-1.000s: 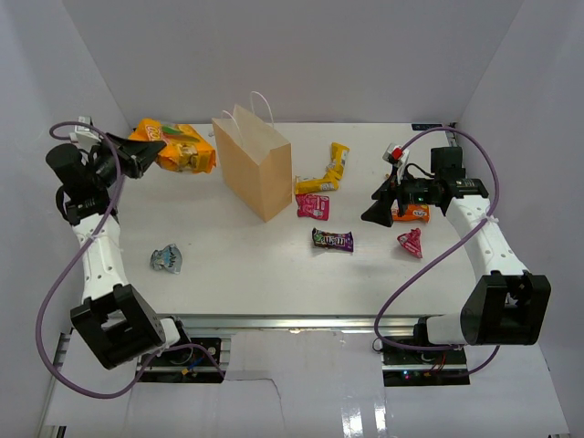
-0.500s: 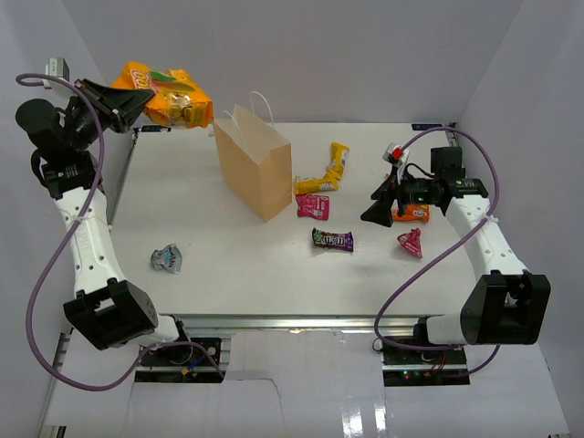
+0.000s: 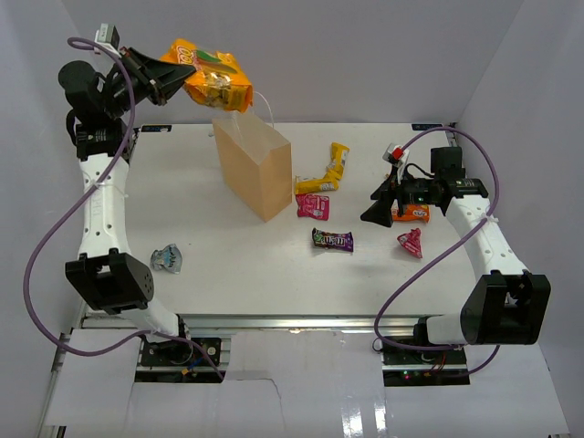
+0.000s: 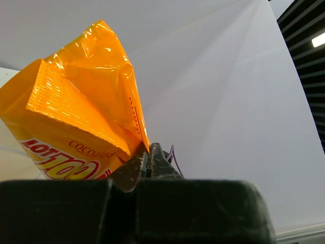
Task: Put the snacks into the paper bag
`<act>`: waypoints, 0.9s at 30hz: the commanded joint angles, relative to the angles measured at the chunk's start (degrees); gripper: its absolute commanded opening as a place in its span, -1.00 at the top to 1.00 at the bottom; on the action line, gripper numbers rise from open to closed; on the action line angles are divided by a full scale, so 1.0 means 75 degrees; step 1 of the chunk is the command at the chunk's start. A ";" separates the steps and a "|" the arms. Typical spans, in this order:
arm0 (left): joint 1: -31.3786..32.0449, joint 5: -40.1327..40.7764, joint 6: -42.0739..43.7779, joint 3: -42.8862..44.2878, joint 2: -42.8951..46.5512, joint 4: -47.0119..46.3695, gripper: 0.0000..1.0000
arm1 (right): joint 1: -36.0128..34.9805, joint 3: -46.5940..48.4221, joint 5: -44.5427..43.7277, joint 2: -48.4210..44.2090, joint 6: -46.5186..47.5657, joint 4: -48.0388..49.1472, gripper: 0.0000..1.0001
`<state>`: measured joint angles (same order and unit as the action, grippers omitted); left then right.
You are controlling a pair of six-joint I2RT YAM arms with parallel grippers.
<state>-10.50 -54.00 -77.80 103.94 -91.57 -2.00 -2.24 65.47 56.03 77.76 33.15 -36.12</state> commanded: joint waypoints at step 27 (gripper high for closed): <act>0.0967 0.0919 0.1818 0.0122 0.0045 0.1895 1.00 | 0.0041 -0.0069 0.0264 -0.0067 -0.0025 0.0023 -0.81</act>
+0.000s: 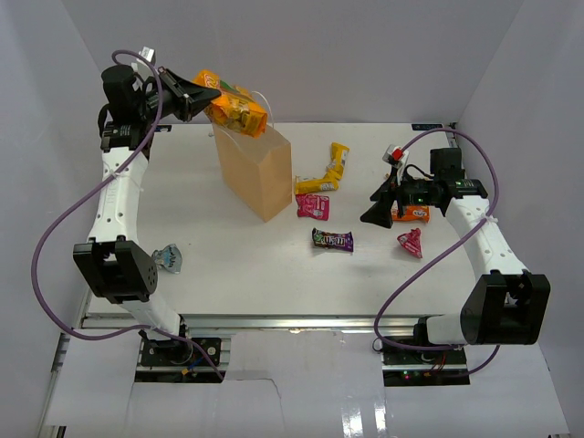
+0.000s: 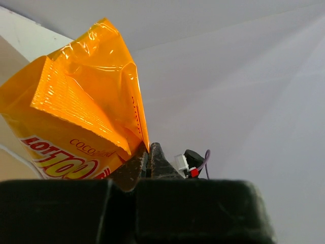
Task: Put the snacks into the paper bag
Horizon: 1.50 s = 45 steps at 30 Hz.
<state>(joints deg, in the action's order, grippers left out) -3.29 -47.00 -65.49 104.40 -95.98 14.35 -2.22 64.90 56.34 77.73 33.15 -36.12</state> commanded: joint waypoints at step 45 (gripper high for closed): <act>0.0755 0.0220 0.1584 0.0412 -0.0116 0.1204 0.26 | 0.0050 0.0018 0.0199 0.0007 -0.0048 0.0011 -0.81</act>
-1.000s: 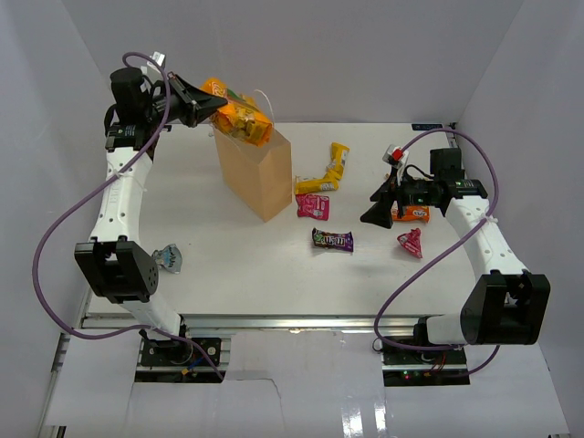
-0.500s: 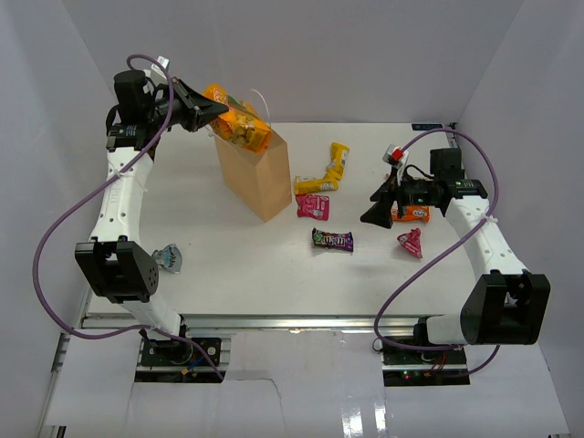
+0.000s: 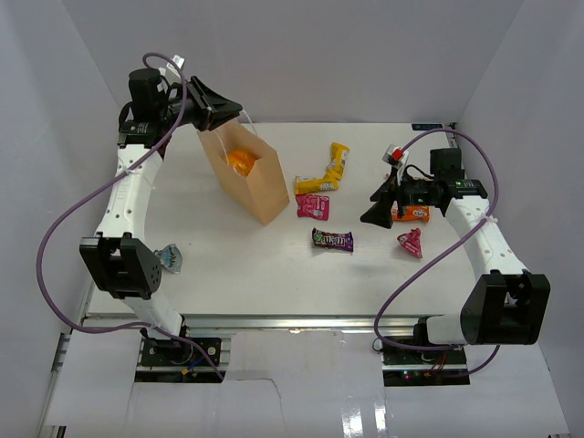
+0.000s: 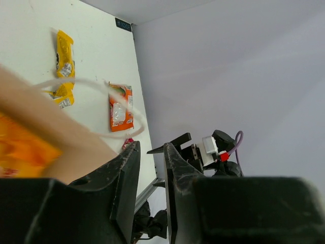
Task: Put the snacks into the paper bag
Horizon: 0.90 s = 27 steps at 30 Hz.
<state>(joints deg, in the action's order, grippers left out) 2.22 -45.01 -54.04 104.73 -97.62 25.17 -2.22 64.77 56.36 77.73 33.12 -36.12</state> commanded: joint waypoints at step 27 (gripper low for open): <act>0.0021 0.5589 0.3432 -0.2072 0.4247 0.0440 -0.96 | -0.1001 0.0201 -0.0996 0.0581 0.5209 -0.2635 -0.83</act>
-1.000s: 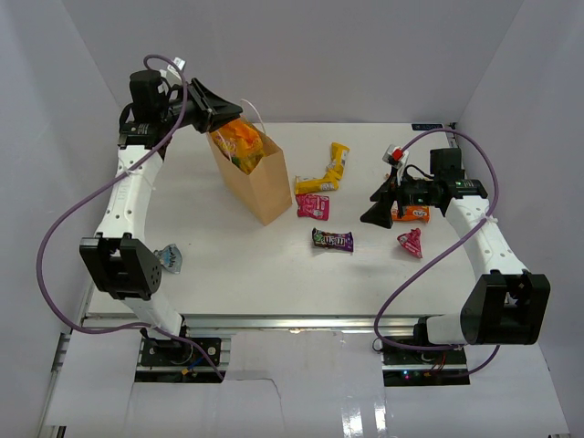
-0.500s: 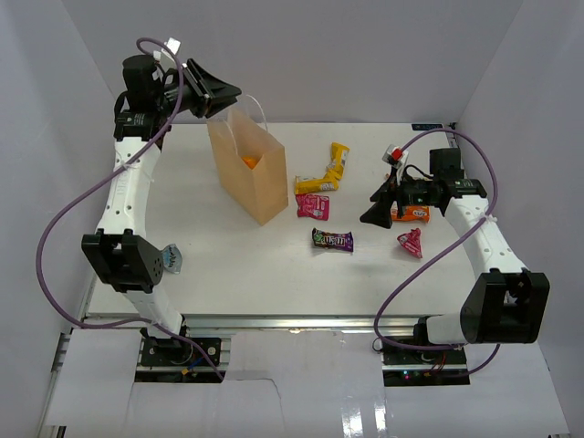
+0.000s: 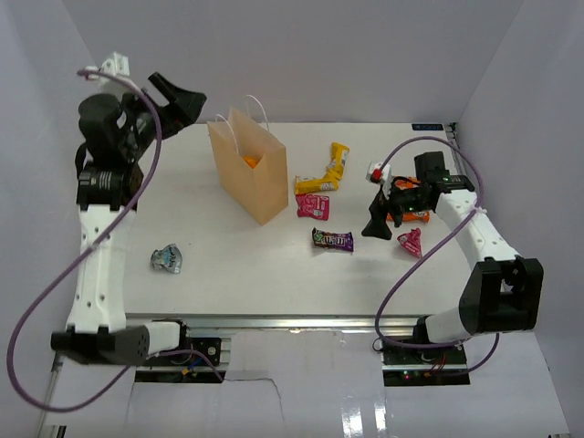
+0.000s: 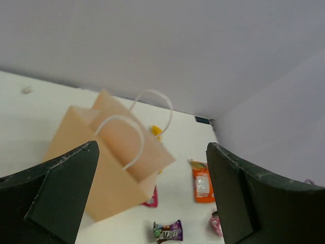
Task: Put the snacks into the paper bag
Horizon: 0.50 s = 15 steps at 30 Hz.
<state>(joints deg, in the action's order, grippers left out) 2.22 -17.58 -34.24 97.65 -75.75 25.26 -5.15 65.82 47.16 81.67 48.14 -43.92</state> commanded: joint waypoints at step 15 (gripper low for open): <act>-0.0003 0.2615 -0.1164 -0.6233 0.4484 0.2867 -0.91 | -0.2688 0.0306 -0.2408 0.1965 0.1117 0.2141 -0.90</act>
<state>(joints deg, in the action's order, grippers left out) 2.20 2.61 -38.11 52.16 -47.29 45.06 -23.22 65.69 31.77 95.42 60.38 -33.30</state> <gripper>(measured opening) 0.963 0.946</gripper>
